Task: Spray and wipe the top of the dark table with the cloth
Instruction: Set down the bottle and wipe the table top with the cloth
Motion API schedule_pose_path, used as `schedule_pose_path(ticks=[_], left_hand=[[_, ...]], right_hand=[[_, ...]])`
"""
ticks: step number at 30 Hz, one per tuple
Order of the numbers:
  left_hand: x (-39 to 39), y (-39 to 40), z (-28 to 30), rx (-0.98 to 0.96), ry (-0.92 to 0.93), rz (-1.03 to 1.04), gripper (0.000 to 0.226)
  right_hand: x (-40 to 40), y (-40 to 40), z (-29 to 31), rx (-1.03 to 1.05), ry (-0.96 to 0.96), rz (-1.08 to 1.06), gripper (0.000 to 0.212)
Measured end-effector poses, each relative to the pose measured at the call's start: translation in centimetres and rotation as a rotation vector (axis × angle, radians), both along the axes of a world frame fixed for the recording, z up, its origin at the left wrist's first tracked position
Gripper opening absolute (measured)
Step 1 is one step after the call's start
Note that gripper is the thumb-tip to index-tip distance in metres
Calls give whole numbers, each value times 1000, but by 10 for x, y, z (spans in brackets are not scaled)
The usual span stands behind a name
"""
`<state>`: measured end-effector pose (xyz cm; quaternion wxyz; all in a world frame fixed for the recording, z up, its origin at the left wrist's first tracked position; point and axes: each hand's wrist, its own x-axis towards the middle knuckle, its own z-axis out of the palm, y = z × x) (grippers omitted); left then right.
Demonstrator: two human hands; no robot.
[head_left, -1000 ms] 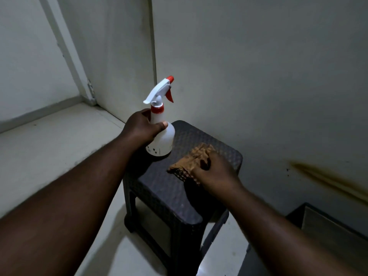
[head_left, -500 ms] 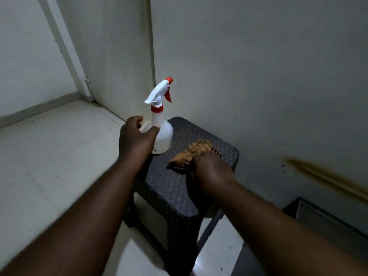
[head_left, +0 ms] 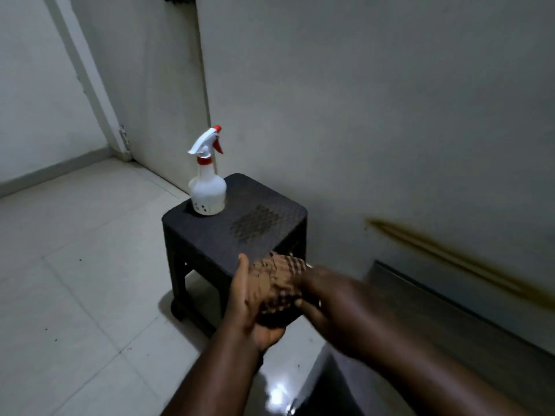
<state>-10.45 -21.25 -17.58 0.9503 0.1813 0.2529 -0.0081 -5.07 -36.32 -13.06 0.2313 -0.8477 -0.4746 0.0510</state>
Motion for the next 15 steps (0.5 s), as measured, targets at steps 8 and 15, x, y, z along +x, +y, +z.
schedule_pose_path(ticks=[8, 15], left_hand=[[-37, -153, 29, 62, -47, -119, 76], [-56, -252, 37, 390, -65, -409, 66]], right_hand=[[-68, -121, -13, 463, 666, -489, 51], [-100, -187, -27, 818, 1173, -691, 75]])
